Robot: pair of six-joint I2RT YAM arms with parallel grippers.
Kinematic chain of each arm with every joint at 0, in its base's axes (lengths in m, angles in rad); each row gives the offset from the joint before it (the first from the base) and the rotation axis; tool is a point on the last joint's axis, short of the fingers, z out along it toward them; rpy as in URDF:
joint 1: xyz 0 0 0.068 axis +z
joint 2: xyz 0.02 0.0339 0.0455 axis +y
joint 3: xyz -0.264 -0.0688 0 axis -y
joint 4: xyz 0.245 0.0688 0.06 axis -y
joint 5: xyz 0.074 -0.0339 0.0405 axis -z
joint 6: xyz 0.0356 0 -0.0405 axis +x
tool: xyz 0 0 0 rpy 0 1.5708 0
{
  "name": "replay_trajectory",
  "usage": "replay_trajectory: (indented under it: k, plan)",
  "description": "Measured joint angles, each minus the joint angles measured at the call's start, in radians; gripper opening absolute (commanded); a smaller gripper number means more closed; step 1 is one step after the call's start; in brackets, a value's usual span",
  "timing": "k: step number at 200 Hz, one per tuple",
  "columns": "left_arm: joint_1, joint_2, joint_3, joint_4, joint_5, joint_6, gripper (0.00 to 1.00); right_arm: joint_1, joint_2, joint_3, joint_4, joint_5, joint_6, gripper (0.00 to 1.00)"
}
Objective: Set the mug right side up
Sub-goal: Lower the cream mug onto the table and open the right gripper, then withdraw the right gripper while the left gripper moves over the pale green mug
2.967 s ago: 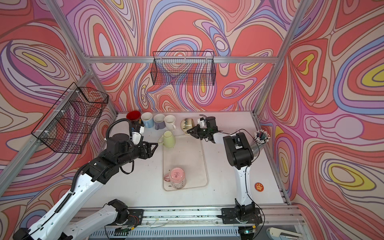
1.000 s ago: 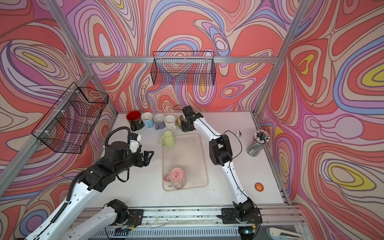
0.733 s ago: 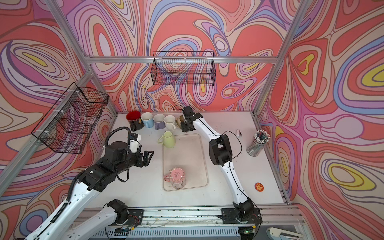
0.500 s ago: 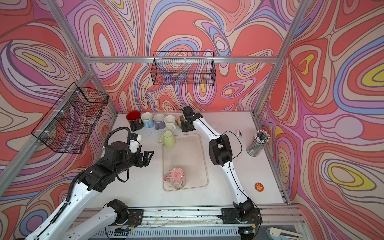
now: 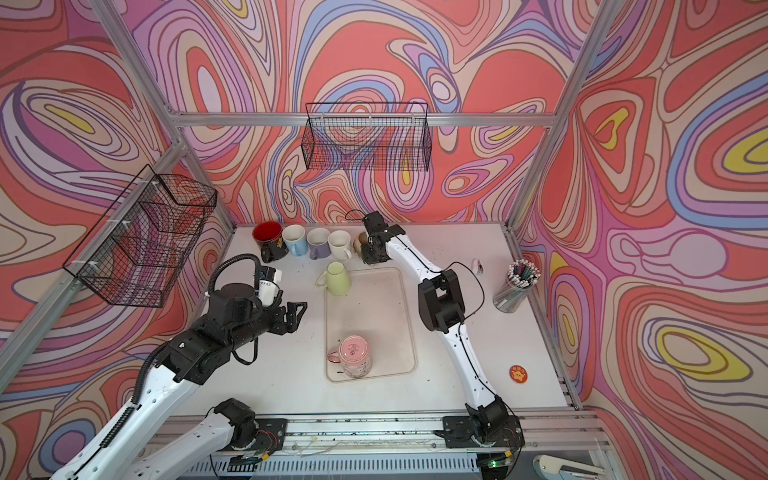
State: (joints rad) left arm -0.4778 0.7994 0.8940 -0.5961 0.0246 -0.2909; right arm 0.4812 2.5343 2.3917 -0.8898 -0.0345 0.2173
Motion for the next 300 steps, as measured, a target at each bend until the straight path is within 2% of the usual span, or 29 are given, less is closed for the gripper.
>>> replay_trajectory:
  k: [88,118,152,183,209,220,239,252,300]
  plan:
    - [0.0,0.001,0.0,0.0,0.0,0.003,0.82,0.007,-0.058,0.001,0.013,0.013,-0.014,0.41]
    - [0.0,0.024,0.0,0.0,-0.002,0.011,0.82,0.008,-0.084,-0.013,0.024,0.013,-0.023,0.49]
    - [0.0,0.112,0.012,-0.014,-0.003,0.023,0.81,0.009,-0.228,-0.185,0.095,0.012,-0.041,0.57]
    - [0.0,0.227,0.083,-0.063,-0.01,0.025,0.76,0.01,-0.425,-0.405,0.202,0.007,-0.048,0.59]
    - [0.006,0.288,0.144,-0.087,-0.035,0.024,0.62,0.009,-0.584,-0.583,0.303,-0.006,-0.048,0.59]
    - [0.015,0.317,0.176,-0.097,-0.045,0.019,0.51,0.01,-0.649,-0.662,0.343,-0.013,-0.047,0.6]
    - [0.035,0.377,0.227,-0.106,-0.053,0.014,0.24,0.01,-0.759,-0.803,0.406,-0.027,-0.04,0.62]
    - [0.053,0.426,0.256,-0.108,-0.052,0.008,0.14,0.01,-0.839,-0.904,0.449,-0.037,-0.032,0.62]
    - [0.128,0.613,0.327,-0.11,-0.019,-0.011,0.0,0.013,-1.121,-1.23,0.588,-0.076,0.028,0.63]
